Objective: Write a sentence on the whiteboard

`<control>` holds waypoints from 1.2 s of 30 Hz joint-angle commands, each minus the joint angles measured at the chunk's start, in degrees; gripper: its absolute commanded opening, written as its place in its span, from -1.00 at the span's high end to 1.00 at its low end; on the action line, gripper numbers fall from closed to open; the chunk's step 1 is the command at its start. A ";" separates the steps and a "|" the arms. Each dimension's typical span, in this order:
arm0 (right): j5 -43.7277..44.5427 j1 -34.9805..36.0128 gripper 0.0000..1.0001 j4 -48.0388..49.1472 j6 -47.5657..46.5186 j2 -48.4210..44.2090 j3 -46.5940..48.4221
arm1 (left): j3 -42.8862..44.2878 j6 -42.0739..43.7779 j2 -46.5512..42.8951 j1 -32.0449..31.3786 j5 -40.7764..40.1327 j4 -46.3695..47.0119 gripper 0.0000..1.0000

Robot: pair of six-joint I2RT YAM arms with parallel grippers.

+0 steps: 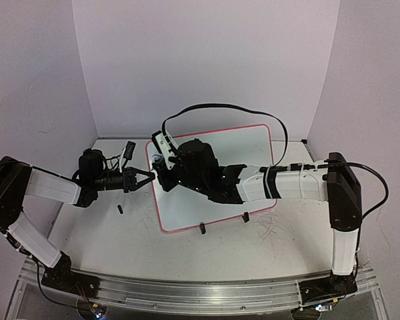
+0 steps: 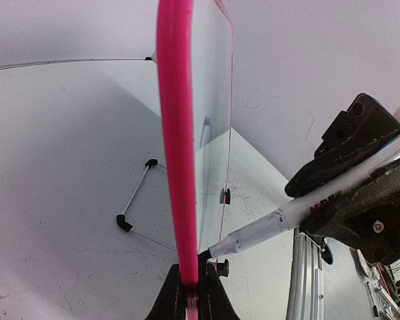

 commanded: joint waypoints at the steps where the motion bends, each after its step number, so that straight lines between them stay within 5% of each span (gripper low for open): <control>1: 1.75 -0.52 1.00 -1.16 0.62 -3.65 -0.10 | 1.78 3.51 -1.45 -0.47 -0.47 0.41 1.00; 7: 0.06 -1.71 1.00 3.19 0.39 -13.12 -9.76 | 1.63 3.91 -1.10 -0.49 -0.61 0.26 1.00; 36: -0.20 -2.90 1.00 4.03 -3.91 -4.90 -2.66 | 1.62 4.28 -1.52 -0.52 -0.80 -0.18 1.00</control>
